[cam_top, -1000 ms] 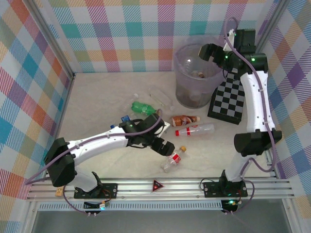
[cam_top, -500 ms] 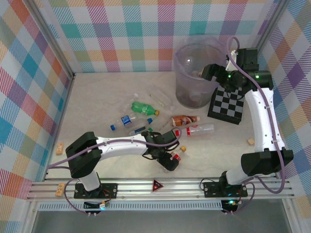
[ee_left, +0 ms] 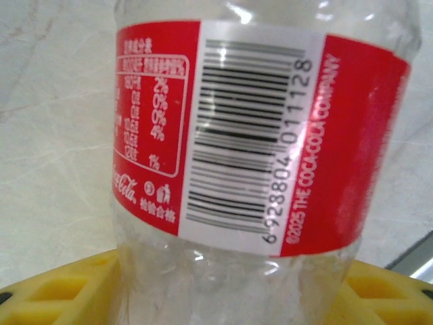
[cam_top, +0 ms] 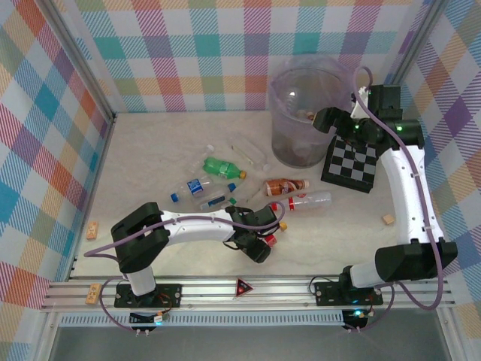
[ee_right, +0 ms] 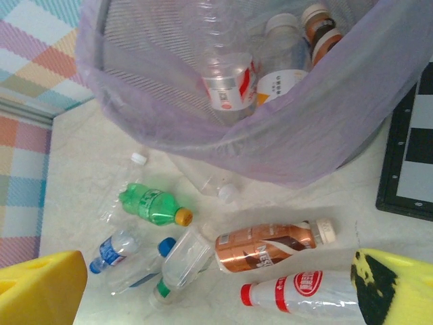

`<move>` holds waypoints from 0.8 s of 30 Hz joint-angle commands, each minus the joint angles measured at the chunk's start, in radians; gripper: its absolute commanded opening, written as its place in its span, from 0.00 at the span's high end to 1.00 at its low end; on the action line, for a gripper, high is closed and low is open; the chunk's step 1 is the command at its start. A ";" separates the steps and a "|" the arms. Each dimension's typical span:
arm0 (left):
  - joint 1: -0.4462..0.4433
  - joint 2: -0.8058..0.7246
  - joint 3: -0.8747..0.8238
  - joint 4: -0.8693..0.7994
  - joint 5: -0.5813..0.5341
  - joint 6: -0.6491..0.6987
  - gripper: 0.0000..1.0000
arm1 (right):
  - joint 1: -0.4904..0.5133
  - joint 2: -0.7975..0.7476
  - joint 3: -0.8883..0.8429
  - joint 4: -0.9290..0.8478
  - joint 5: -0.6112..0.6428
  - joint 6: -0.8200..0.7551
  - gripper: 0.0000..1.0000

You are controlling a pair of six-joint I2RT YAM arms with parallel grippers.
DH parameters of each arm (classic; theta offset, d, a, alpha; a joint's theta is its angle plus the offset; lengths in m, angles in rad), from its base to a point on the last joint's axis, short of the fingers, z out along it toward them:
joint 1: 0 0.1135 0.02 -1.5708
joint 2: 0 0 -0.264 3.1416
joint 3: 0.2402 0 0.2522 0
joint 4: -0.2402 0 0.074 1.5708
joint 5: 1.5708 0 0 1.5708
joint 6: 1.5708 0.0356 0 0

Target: Put the plastic bottles in the bin

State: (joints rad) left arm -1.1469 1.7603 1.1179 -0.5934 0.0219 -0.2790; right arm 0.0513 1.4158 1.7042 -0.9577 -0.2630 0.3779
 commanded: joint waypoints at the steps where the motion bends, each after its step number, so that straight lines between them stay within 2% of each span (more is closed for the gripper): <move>1: 0.016 -0.062 0.005 -0.009 -0.060 -0.001 0.44 | -0.006 -0.065 -0.035 0.058 -0.129 -0.035 0.01; 4: 0.071 -0.128 -0.023 0.009 -0.081 -0.014 0.45 | -0.003 -0.110 -0.077 0.117 -0.234 -0.024 0.01; 9: 0.175 -0.288 -0.055 0.070 -0.043 -0.007 0.46 | 0.027 -0.140 -0.149 0.186 -0.304 0.045 0.00; 13: 0.256 -0.388 -0.035 0.053 -0.024 0.015 0.49 | 0.129 -0.124 -0.184 0.214 -0.306 0.065 0.01; 19: 0.386 -0.521 -0.041 0.115 0.036 -0.035 0.55 | 0.296 -0.055 -0.267 0.357 -0.334 0.154 0.01; 24: 0.421 -0.561 -0.051 0.205 0.115 -0.091 0.56 | 0.396 0.015 -0.320 0.535 -0.439 0.239 0.01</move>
State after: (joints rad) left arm -0.7391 1.2213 1.0702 -0.4675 0.0620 -0.3275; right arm 0.4152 1.4136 1.4033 -0.5755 -0.6155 0.5468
